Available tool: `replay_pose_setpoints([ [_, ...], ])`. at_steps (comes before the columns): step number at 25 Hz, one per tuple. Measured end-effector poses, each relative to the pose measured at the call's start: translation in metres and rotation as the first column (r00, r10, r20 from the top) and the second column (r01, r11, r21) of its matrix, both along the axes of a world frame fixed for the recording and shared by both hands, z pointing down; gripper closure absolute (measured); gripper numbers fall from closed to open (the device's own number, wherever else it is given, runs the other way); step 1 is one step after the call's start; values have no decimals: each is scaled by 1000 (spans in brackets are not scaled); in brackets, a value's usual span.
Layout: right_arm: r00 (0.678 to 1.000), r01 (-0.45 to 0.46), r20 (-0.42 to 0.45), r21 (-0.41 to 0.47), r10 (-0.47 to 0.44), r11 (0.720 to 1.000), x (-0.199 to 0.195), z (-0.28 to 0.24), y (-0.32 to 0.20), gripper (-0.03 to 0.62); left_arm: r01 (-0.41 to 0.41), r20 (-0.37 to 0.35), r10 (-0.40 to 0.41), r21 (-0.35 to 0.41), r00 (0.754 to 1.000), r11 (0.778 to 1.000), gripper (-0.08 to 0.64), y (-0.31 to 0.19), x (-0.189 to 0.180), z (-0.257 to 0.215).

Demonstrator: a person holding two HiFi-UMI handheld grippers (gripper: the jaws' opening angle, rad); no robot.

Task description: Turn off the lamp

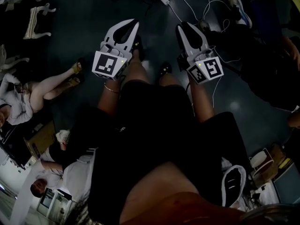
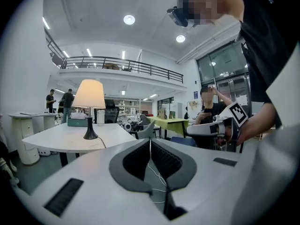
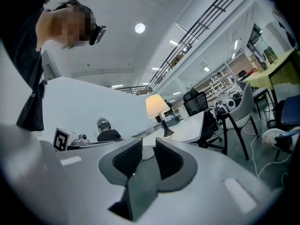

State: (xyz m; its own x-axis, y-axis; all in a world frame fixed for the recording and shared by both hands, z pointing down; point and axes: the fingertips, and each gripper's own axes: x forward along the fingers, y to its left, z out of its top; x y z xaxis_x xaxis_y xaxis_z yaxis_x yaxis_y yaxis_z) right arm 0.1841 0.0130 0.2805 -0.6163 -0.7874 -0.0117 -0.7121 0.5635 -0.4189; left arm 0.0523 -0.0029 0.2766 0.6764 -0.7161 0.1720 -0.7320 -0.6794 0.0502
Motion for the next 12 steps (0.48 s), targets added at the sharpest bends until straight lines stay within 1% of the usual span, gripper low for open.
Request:
replay_pose_setpoints([
  [5,999,11,-33,-24,-12,1000,-26,19,-40,514,16,9,-16,-6,1000,1000,552,-37,-25,19],
  [9,998,28,-47,-37,-29,999,-52,35,-73,487,30,-7,-30,-28,1000,999,552,-62,-45,36],
  [12,997,42,-61,-36,-44,998,-70,42,-93,476,41,-32,-43,-53,999,998,552,-71,-58,48],
])
